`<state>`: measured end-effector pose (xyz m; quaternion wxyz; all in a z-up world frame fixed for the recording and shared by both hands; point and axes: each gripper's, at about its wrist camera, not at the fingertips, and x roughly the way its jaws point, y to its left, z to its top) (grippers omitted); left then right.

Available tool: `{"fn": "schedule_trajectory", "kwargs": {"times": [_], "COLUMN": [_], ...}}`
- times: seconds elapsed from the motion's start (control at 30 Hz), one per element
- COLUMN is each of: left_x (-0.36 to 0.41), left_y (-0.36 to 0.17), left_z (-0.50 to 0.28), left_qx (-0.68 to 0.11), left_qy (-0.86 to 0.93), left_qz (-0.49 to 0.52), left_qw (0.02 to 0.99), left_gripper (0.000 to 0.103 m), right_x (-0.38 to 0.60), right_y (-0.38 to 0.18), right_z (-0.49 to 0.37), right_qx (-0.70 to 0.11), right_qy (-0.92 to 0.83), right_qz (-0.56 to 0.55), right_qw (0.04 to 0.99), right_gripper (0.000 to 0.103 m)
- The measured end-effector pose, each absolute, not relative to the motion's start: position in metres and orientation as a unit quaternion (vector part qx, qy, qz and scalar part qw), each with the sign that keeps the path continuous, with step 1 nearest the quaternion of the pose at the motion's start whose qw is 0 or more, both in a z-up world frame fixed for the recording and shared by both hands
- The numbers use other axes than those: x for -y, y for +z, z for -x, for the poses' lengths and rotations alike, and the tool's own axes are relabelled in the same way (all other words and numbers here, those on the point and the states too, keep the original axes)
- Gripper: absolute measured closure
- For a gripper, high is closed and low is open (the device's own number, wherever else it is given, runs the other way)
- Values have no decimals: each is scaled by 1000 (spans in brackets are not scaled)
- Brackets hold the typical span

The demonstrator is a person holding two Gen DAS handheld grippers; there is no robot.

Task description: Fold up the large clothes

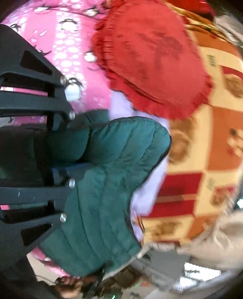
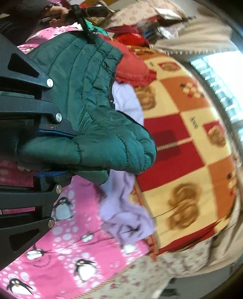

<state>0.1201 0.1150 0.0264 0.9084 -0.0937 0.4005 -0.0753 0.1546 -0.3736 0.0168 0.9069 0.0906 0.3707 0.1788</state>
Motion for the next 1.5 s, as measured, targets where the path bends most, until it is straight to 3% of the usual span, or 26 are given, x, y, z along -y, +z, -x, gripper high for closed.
{"fn": "schedule_trajectory", "kwargs": {"times": [0.03,0.1,0.17,0.3,0.4,0.53,0.73,0.8,0.87,0.97,1.07,1.3,1.37,1.5], "left_x": [-120,-128,-134,-143,-149,-165,-152,-148,-145,-135,-131,-139,-150,-163], "left_y": [19,9,0,-21,-37,-66,-70,-70,-67,-46,-19,62,75,87], "left_z": [-124,-127,-128,-138,-149,-171,-197,-201,-202,-191,-172,-85,-59,-27], "left_qx": [-414,-429,-427,-450,-458,-476,-464,-459,-453,-436,-407,-296,-286,-295], "left_qy": [-70,-61,-40,-64,-70,-143,-220,-225,-234,-226,-197,-154,-140,-121], "left_qz": [115,134,127,148,154,245,223,219,227,183,151,148,150,154], "left_qw": [900,891,895,878,873,833,828,831,830,852,879,931,936,935], "left_gripper": [71,56,29,21,4,1,0,9,49,72,78,79,79,79], "right_x": [377,381,383,383,382,383,383,382,383,383,379,363,359,351], "right_y": [9,-2,-13,-23,-27,-30,-35,-37,-38,-36,-22,43,57,83], "right_z": [-160,-166,-171,-175,-179,-181,-186,-188,-190,-192,-187,-151,-140,-117], "right_qx": [-382,-398,-416,-436,-447,-457,-464,-467,-469,-467,-441,-327,-303,-266], "right_qy": [174,171,166,158,151,143,137,131,128,128,131,185,202,234], "right_qz": [-99,-108,-114,-115,-110,-103,-99,-97,-99,-98,-83,-78,-81,-90], "right_qw": [902,895,887,879,875,872,870,869,868,869,884,924,928,931], "right_gripper": [76,76,75,74,73,72,71,71,71,71,75,78,84,86]}}
